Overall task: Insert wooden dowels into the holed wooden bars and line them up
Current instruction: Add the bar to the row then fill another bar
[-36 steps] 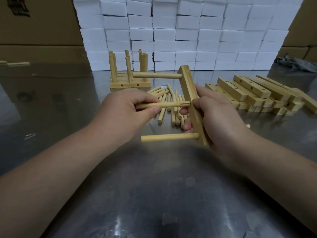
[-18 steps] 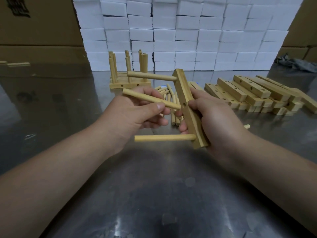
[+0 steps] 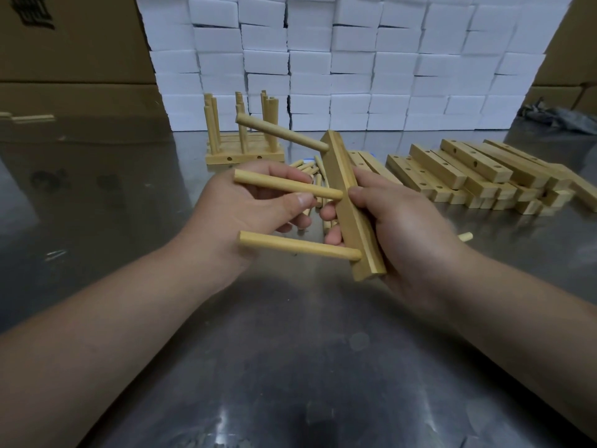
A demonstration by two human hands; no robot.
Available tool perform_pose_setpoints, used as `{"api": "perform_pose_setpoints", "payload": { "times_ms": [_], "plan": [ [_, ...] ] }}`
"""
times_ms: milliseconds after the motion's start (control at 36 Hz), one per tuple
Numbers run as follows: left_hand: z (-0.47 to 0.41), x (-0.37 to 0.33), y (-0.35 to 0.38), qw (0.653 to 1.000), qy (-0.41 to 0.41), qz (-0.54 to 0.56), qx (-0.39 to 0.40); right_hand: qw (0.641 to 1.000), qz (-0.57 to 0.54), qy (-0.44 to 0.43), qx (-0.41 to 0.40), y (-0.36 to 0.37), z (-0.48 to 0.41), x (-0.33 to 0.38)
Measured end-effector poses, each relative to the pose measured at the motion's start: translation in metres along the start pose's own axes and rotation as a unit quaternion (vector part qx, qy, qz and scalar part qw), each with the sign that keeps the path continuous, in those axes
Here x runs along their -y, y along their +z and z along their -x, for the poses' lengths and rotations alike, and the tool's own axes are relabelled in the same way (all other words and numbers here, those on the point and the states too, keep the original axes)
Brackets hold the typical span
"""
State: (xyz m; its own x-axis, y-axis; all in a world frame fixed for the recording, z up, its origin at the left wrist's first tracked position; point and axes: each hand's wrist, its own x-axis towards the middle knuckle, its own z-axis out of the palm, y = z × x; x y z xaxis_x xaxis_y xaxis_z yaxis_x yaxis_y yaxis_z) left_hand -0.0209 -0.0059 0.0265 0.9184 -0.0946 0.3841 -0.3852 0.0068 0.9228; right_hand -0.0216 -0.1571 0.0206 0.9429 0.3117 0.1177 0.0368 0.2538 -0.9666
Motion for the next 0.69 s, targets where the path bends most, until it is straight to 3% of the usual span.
{"api": "perform_pose_setpoints", "payload": {
  "times_ms": [278, 472, 583, 695],
  "plan": [
    [0.000, 0.003, 0.000, 0.999, 0.033, -0.034, -0.015, 0.999, 0.029, -0.009, -0.009, 0.003, 0.002, 0.001],
    [-0.017, 0.009, -0.015, 0.989, -0.096, 0.063, -0.089, 0.995, -0.027, -0.031, -0.087, 0.004, -0.003, 0.003],
    [-0.022, 0.022, -0.020, 0.972, -0.123, -0.176, -0.095, 0.981, -0.064, -0.003, -0.184, -0.008, -0.009, 0.005],
    [-0.022, 0.028, -0.021, 0.904, -0.108, -0.410, -0.051, 0.969, -0.081, 0.005, -0.234, -0.011, -0.013, 0.006]
  ]
}}
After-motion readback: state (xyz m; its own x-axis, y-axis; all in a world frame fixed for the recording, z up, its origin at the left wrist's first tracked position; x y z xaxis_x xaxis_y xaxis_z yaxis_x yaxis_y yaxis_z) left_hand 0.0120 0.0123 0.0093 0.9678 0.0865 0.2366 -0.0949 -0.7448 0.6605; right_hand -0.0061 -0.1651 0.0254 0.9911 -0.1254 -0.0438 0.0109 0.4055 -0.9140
